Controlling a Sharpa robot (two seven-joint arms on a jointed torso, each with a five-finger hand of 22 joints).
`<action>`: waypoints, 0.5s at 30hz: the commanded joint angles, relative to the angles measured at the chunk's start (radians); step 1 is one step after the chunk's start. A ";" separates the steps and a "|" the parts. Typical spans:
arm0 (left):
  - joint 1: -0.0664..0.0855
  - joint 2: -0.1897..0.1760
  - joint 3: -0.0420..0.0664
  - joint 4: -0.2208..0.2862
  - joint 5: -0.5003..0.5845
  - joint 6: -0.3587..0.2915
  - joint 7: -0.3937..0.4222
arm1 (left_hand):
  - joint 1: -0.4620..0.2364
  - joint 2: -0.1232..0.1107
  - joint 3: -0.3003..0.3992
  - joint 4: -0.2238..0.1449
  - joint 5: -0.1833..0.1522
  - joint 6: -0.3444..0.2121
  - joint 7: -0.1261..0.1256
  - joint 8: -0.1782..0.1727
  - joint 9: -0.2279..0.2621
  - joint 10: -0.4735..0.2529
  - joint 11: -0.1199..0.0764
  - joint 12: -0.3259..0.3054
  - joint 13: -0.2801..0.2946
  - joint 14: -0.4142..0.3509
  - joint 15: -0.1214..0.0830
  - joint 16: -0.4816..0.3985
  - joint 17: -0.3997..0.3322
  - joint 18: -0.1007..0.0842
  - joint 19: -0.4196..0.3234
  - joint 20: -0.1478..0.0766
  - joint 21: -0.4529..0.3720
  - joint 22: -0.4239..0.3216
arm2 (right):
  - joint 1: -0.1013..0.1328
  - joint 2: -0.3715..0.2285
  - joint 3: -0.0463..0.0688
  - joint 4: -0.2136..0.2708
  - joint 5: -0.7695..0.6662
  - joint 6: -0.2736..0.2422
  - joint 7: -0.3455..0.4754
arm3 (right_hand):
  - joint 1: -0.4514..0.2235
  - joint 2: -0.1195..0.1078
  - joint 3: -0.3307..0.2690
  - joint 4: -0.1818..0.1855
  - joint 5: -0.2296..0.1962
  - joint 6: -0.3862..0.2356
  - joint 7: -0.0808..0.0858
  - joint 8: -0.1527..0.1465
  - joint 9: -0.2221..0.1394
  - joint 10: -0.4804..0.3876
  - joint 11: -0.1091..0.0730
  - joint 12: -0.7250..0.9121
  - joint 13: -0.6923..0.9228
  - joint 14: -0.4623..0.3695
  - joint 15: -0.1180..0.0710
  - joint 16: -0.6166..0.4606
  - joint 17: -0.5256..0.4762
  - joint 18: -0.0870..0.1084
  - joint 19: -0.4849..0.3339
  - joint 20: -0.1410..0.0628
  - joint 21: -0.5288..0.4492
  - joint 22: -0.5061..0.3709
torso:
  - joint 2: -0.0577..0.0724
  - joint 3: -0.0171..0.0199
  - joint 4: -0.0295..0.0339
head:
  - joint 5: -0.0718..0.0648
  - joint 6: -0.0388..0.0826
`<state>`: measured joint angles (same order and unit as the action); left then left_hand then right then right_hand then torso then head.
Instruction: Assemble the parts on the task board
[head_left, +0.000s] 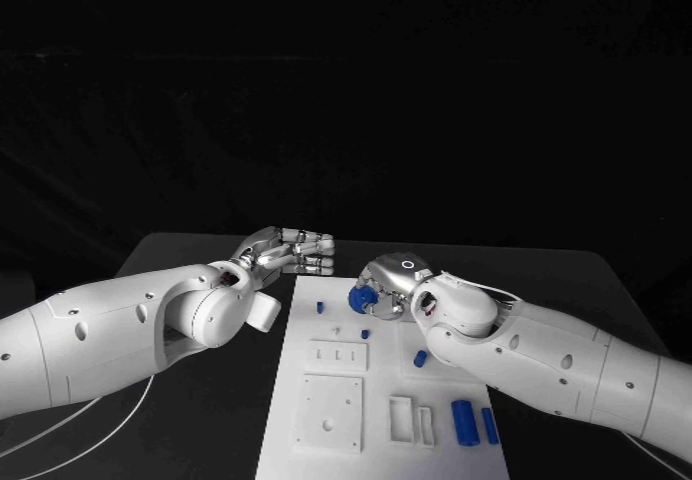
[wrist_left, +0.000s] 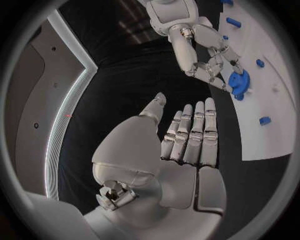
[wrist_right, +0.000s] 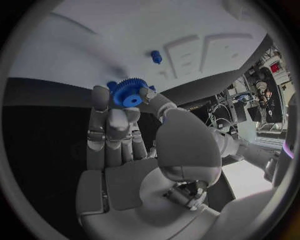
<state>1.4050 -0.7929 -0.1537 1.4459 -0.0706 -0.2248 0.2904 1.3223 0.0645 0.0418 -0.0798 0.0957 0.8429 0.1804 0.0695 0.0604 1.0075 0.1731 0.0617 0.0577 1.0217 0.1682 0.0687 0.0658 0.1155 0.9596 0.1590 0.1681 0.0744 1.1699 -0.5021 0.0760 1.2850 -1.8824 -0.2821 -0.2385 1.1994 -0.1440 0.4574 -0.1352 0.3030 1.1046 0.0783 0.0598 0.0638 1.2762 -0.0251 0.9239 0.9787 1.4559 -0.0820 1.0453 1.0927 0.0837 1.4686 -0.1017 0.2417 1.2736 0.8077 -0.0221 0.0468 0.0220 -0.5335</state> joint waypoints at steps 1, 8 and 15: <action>0.001 0.001 0.000 0.003 -0.006 0.006 0.013 | -0.002 0.002 0.001 -0.006 0.004 -0.003 0.001 -0.006 -0.001 -0.006 -0.001 0.000 0.002 -0.004 0.000 -0.005 0.000 -0.009 -0.005 -0.001 -0.003 -0.001 | 0.000 0.010 -0.003 -0.010 -0.042 -0.021 -0.025 | 0.001 -0.007 0.006 -0.001 0.004 0.009 0.008 0.002 0.001 0.007 0.000 0.003 0.001 0.003 -0.004 0.005 0.000 -0.015 0.033 -0.006 0.006 0.001 | 0.001 0.0002 -0.0001 | 0.003 0.000; 0.001 0.003 0.001 0.003 -0.006 0.007 0.013 | -0.002 0.002 0.001 -0.006 0.004 -0.003 0.001 -0.006 -0.001 -0.006 -0.001 0.000 0.002 -0.004 0.000 -0.005 0.000 -0.009 -0.005 -0.001 -0.003 -0.001 | 0.000 0.037 -0.011 -0.046 -0.052 -0.029 -0.032 | 0.000 -0.009 0.009 -0.002 0.004 0.008 0.008 0.002 0.001 0.007 0.000 0.003 0.001 0.003 -0.004 0.006 0.000 -0.014 0.033 -0.006 0.007 0.002 | 0.000 0.0012 -0.0001 | 0.007 0.001; 0.001 0.005 0.001 0.003 -0.006 0.007 0.013 | -0.002 0.002 0.001 -0.006 0.004 -0.004 0.001 -0.006 -0.001 -0.006 -0.001 0.000 0.002 -0.004 0.000 -0.005 0.000 -0.009 -0.005 -0.001 -0.003 -0.001 | -0.002 0.052 -0.015 -0.070 -0.054 -0.035 -0.030 | -0.004 -0.012 0.011 -0.001 0.016 0.004 0.009 0.002 0.001 0.008 0.000 0.004 0.001 0.003 -0.003 0.007 0.000 -0.014 0.033 -0.005 0.009 0.002 | 0.000 0.0015 -0.0025 | 0.014 0.000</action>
<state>1.4050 -0.7900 -0.1537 1.4465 -0.0707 -0.2250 0.2912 1.3223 0.0645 0.0418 -0.0798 0.0957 0.8429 0.1804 0.0695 0.0605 1.0075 0.1731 0.0617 0.0577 1.0218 0.1682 0.0687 0.0658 0.1155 0.9596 0.1590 0.1681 0.0744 1.1686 -0.4535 0.0613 1.2178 -1.9163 -0.3008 -0.2595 1.1942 -0.1493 0.4653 -0.1355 0.3154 1.1037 0.0793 0.0565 0.0633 1.2762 -0.0249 0.9238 0.9785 1.4558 -0.0819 1.0453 1.0926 0.0837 1.4685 -0.1016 0.2471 1.2747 0.8078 -0.0206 0.0462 0.0318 -0.5323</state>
